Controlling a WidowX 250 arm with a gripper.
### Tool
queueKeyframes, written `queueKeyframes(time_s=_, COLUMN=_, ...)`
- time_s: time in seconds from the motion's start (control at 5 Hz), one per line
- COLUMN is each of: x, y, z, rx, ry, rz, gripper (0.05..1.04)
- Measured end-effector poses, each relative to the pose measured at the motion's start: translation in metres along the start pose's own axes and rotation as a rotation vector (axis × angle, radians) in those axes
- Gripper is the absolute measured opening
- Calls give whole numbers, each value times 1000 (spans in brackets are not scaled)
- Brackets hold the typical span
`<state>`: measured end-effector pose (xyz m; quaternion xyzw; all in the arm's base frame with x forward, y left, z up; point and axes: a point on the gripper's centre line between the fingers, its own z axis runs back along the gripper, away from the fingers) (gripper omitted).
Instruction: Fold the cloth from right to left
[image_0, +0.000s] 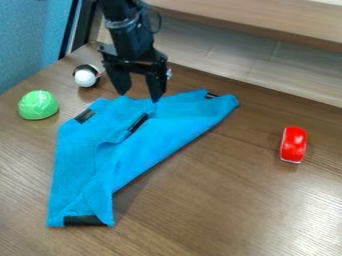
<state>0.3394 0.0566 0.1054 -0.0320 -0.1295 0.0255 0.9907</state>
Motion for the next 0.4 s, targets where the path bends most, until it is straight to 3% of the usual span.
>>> queueKeyframes(time_s=0.2, x=2, y=-16, z=10, rx=-18, ry=-16, rz=-19, gripper=1000)
queueKeyframes(time_s=0.4, x=0, y=-26, z=10, rx=-34, ry=2, rz=-30, gripper=1000)
